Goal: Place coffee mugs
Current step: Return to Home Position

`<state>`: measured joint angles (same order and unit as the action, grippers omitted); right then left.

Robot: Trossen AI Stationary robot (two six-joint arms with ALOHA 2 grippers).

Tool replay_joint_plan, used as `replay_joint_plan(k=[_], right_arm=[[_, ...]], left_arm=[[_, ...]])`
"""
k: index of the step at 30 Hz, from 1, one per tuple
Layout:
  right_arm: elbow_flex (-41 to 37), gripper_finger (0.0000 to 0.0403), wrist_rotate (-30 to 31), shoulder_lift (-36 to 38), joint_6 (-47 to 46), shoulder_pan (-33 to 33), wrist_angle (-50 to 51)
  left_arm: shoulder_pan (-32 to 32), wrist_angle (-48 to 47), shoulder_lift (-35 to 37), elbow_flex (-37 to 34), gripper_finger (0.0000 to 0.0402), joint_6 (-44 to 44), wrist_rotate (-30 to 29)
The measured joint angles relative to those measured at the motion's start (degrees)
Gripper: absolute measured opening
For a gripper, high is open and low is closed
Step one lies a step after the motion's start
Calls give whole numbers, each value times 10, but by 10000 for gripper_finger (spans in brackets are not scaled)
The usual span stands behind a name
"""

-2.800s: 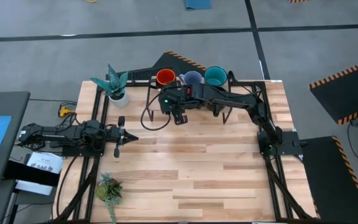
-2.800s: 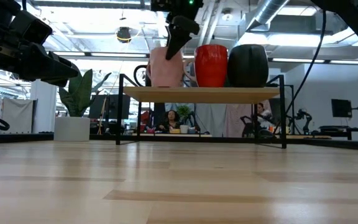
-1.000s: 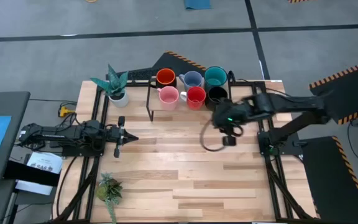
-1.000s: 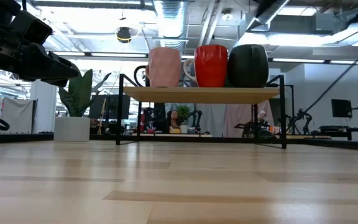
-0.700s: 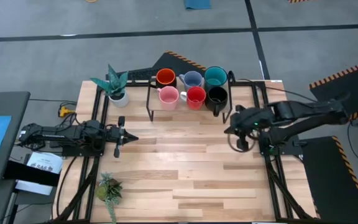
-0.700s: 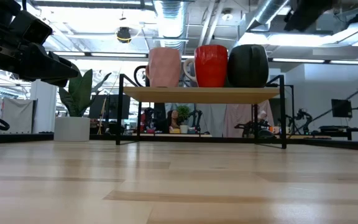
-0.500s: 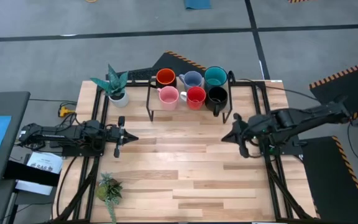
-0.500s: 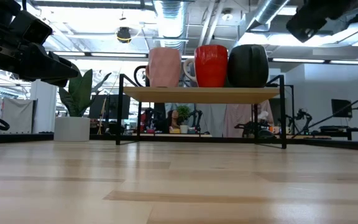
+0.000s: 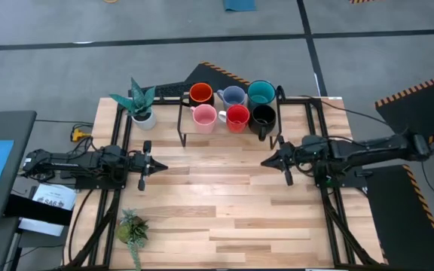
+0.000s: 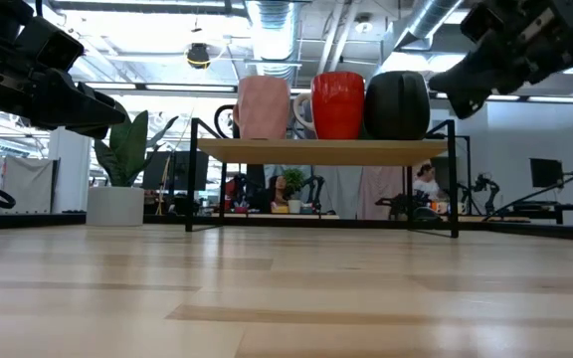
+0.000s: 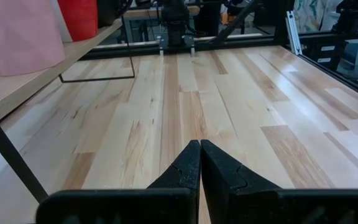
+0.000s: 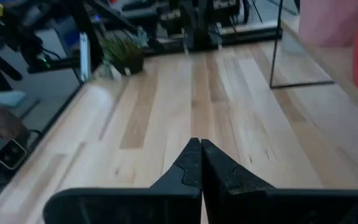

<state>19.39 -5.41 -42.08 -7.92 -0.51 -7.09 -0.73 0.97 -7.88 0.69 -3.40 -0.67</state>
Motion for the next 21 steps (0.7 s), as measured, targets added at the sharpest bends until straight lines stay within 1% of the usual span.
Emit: replay_joint_plan(k=[2, 6, 9, 11, 14, 17, 21], right_arm=[[-21, 18, -21, 9, -2, -12, -26], [-62, 19, -23, 28, -12, -15, -47], [-95, 20, -22, 54, -35, -15, -42], [-109, 20, -18, 80, -46, -15, -33], [-126, 20, 6, 131, -52, -10, -17], [-142, 21, 7, 184, -54, -3, -18], [-163, 21, 18, 245, -68, 16, 19]], left_arm=[[0, 0, 0, 0, 0, 0, 0], [0, 0, 0, 0, 0, 0, 0], [0, 0, 0, 0, 0, 0, 0], [0, 0, 0, 0, 0, 0, 0], [0, 0, 0, 0, 0, 0, 0], [0, 0, 0, 0, 0, 0, 0], [0, 0, 0, 0, 0, 0, 0]])
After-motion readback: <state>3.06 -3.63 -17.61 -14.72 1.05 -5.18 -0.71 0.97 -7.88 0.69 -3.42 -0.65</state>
